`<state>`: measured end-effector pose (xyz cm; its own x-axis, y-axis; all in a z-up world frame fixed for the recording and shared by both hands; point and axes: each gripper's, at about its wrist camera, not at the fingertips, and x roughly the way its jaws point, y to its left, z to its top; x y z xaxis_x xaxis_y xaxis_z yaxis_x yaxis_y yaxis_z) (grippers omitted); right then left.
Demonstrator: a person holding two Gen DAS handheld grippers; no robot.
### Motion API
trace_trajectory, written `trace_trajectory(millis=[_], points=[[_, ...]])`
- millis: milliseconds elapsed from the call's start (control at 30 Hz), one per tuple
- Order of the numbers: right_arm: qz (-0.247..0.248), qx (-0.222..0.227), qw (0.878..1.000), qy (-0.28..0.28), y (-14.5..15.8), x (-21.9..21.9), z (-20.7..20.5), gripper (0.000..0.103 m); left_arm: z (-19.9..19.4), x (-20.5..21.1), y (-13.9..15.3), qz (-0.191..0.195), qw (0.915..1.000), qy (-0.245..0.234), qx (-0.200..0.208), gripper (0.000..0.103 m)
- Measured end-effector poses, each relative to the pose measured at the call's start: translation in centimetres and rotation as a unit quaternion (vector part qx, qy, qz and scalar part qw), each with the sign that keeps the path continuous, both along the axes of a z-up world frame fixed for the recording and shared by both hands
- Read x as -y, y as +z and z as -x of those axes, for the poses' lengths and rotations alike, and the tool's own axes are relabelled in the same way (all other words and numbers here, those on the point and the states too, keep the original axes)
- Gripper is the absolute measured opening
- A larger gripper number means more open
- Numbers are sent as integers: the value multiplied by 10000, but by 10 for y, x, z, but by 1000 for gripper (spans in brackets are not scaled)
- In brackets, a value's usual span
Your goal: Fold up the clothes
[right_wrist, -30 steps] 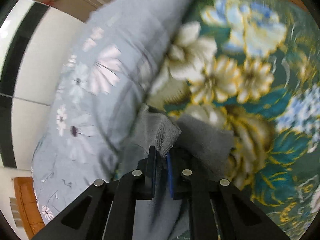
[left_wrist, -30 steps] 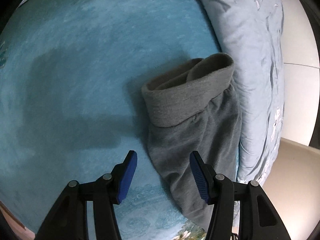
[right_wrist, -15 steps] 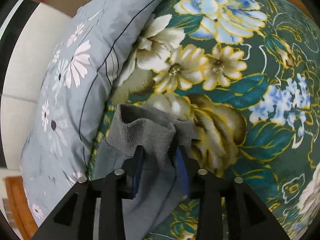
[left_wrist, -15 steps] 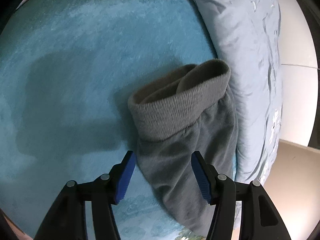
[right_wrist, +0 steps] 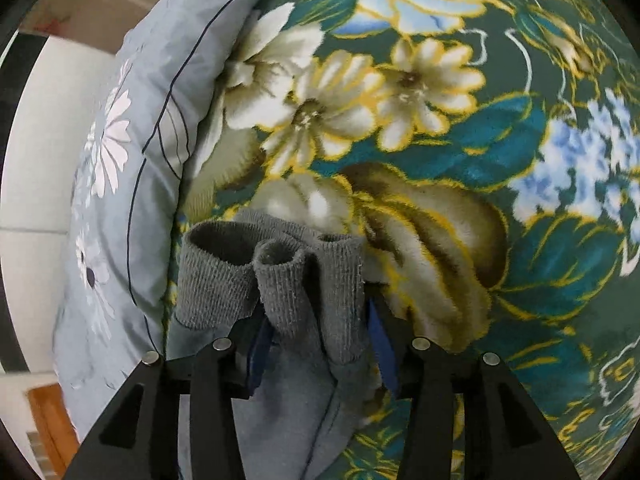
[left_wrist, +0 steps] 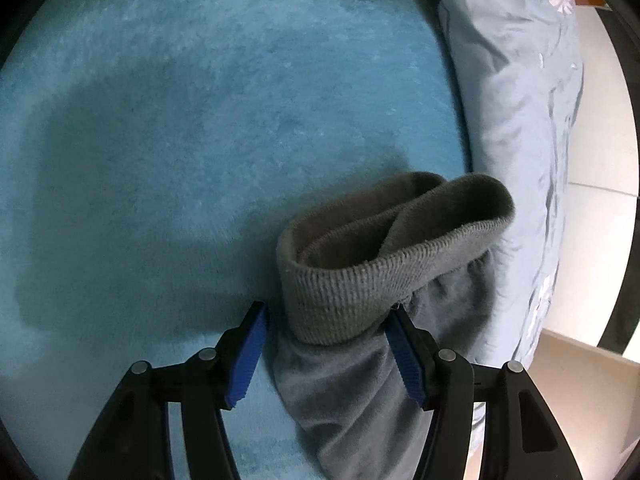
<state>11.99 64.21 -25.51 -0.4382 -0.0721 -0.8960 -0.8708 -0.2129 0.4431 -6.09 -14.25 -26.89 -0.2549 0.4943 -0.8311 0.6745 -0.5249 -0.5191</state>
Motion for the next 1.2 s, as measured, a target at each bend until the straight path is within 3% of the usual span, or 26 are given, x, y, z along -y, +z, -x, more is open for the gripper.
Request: trace_trajectory(millis=[33, 133, 200, 367, 533, 633, 700, 800, 933, 1000, 1067, 1200], points=[[4, -30, 10000, -13, 0, 0, -1, 47, 0, 0, 0, 7, 10000, 32, -9, 64], [111, -203, 9997, -87, 2, 0, -4, 27, 0, -1, 5, 87, 9999, 60, -75, 62], [136, -296, 9994, -83, 6, 0, -4, 21, 2, -4, 11, 144, 9997, 1, -177, 44], [-51, -522, 9986, 21, 34, 0, -1, 16, 6, -6, 35, 228, 9988, 83, -415, 21], [-216, -1046, 9936, 357, 83, 8, 3, 15, 28, 12, 96, 94, 9946, 23, -1035, 18], [-257, -1372, 9889, 507, 113, 11, 4, 15, 27, 15, 136, 209, 9889, -372, -1423, 18], [-216, -1455, 9875, 570, 117, 14, -5, 15, 26, 23, 156, 349, 9851, -576, -1580, 18], [-31, -1095, 9921, 603, 96, 22, -24, 15, 29, 50, 143, 624, 9861, -729, -1356, 19], [380, -281, 9982, 374, 40, 29, -49, 15, 7, 92, 80, 889, 9936, -631, -295, 19], [491, -25, 9986, 177, 20, 31, -59, 15, 4, 96, 63, 962, 9936, -583, -41, 19], [560, -18, 9984, 14, 14, 30, -63, 16, 2, 99, 49, 1036, 9930, -546, 151, 19], [498, 121, 9981, 353, 18, 28, -49, 17, 6, 101, 39, 1080, 9921, -549, 315, 23]])
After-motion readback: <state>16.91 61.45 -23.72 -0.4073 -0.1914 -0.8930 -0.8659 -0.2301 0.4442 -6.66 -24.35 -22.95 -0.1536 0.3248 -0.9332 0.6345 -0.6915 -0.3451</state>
